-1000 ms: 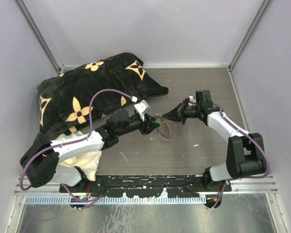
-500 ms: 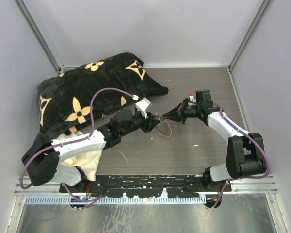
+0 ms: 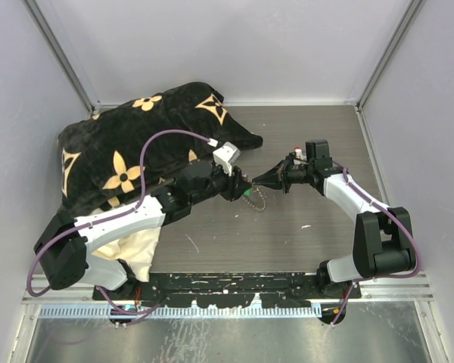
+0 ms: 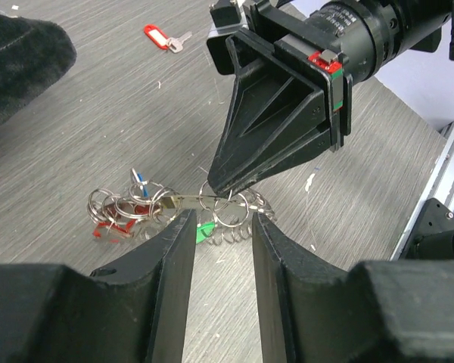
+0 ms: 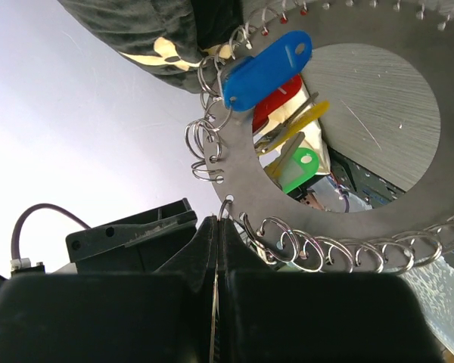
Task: Remove the keys from the keyring
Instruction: Remove the key from the keyring.
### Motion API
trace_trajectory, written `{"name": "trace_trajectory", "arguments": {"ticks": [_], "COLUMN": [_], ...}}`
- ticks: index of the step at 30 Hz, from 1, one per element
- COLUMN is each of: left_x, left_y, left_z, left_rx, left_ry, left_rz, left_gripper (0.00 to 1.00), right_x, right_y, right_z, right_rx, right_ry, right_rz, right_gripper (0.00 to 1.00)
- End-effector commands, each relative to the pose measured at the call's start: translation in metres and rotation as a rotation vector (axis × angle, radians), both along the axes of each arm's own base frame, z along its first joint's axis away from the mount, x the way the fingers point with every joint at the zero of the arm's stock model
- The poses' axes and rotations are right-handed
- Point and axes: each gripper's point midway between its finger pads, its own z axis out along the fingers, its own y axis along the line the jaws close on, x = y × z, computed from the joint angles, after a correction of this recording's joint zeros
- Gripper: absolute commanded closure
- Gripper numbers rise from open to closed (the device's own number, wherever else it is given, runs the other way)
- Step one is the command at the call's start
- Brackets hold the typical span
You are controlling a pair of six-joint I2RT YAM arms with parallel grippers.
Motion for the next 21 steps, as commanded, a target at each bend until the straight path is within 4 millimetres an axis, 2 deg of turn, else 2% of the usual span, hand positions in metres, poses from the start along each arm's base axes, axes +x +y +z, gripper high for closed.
{"name": "trace_trajectory", "arguments": {"ticks": [1,14,21], "left_x": [0.0022,-0.0004,0.0047], "left_y": [-0.0057,-0.0108,-0.0115], "left_z": [0.0192,0.0203,0.0126], "left_rx": [-0.025,0.015,0.054], "left_ry": [0.016,0.072,0.084], "left_rz": [0.004,-0.006,0.018], "left_gripper": [0.64,0.67,0.67], "right_x": [-0.0027,-0.0030,-0.0028], "right_y": [0.0016,0.0016,0.0017], "right_z": [0.0231,0.0224,0.0225], "right_rx": [0.051,0.064,0.066], "right_ry": [-0.068,-0.053,-0.052], "right_rz": [0.028,0.037,0.038], "right_gripper": [0.99,0.99,0.99]}}
